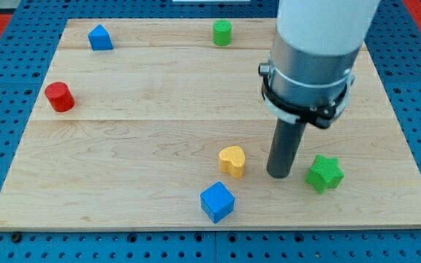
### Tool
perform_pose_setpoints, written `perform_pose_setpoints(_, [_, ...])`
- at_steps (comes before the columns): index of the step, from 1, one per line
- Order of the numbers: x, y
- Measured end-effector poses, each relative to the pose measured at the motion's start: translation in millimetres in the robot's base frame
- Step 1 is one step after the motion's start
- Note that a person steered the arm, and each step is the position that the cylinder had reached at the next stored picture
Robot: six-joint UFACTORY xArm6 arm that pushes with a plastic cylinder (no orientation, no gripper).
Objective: Move the blue cube left to the yellow heart
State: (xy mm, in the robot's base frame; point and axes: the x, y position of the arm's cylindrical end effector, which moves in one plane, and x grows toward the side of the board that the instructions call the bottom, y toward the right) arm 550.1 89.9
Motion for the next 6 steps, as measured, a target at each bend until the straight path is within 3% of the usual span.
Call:
perform_pose_setpoints(2, [67, -18])
perform_pose_setpoints(4, [28, -121])
perform_pose_setpoints(6, [28, -130])
